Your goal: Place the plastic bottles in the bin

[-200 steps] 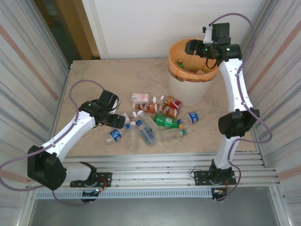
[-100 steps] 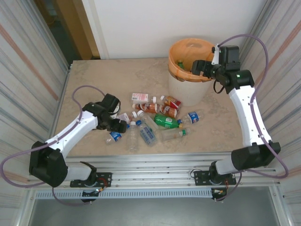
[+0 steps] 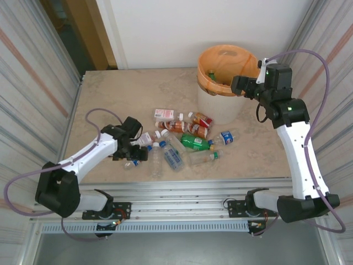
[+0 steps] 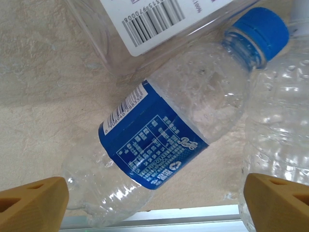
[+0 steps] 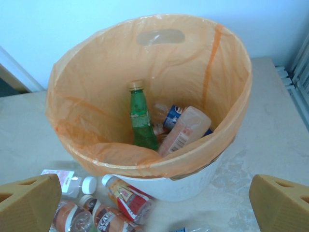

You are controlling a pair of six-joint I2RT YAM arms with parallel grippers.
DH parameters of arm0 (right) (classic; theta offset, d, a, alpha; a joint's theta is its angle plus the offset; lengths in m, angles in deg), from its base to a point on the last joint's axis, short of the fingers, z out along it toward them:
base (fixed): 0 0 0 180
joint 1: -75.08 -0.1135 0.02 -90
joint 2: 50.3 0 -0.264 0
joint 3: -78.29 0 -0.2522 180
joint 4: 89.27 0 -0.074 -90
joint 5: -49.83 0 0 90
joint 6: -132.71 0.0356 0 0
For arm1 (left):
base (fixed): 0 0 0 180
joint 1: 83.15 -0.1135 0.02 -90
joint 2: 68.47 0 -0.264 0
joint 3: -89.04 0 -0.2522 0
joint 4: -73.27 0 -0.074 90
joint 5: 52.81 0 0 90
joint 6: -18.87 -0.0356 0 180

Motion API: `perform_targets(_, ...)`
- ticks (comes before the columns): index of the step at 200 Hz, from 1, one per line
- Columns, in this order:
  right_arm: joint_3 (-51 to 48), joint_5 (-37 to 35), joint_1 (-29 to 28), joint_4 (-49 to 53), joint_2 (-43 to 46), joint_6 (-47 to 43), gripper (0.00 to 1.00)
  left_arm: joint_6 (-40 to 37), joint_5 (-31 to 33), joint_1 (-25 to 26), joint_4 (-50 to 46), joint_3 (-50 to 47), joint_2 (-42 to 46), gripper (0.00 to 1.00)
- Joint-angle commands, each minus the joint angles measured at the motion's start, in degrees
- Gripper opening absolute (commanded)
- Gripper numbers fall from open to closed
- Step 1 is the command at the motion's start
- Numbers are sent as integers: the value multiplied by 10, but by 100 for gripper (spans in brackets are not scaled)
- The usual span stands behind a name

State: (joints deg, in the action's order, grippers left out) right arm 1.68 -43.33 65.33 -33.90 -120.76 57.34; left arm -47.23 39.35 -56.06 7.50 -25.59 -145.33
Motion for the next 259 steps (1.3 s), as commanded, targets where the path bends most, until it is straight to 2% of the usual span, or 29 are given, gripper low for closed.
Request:
perform_targets(1,-4,-15,-4,-12,10,15,98,12,23,2,3,14,-27,96)
perform_targets(41,-6,-20,-4,-11,11,14,98,7,28,3,10,26,-74,96)
perform_targets(137,-6,-19,-11,-14,8,13,98,9,48,-2,30,36,-145,86)
perform_targets(172,-5,-18,-12,-16,3,13,98,7,44,-2,48,43,-166,87)
perform_targets(235,-4,-21,-14,-15,0,11,98,1,41,-3,59,60,-193,97)
perform_targets(259,-3,-20,-15,-16,-1,12,98,-1,40,-4,60,62,-194,95)
